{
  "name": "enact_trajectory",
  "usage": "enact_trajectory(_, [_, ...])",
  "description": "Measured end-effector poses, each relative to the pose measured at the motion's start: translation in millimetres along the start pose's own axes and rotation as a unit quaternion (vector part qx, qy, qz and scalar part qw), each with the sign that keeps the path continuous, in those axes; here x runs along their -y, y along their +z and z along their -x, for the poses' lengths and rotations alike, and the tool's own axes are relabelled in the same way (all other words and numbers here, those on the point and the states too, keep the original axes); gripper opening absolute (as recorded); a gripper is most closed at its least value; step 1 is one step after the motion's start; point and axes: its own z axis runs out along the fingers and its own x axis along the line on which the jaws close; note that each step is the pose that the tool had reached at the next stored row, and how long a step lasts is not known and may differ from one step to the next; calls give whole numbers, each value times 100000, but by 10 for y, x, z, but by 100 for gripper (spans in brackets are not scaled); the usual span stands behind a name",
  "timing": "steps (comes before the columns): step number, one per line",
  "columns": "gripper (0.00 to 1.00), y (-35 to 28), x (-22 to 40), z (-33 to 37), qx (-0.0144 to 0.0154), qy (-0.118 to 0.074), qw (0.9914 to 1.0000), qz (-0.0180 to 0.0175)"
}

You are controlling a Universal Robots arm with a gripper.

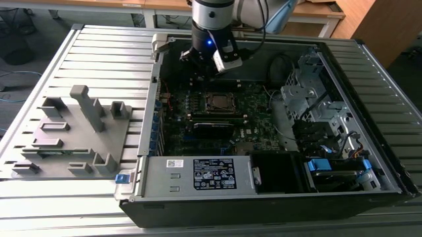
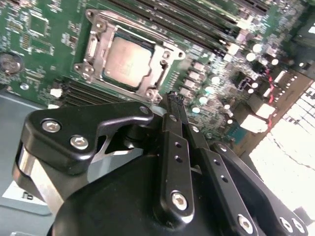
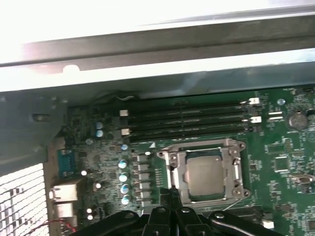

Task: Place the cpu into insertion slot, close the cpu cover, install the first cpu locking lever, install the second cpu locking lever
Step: 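Install the first cpu locking lever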

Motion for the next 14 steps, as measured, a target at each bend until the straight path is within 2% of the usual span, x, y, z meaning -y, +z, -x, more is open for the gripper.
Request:
enact_trajectory(11, [11,1,20,-172,38,-5,100000,70])
enact_trajectory(12, [11,1,21,-177,-12,-9,99999,526])
enact_trajectory(14, [11,2,23,-185,-158,-2,99983,1830])
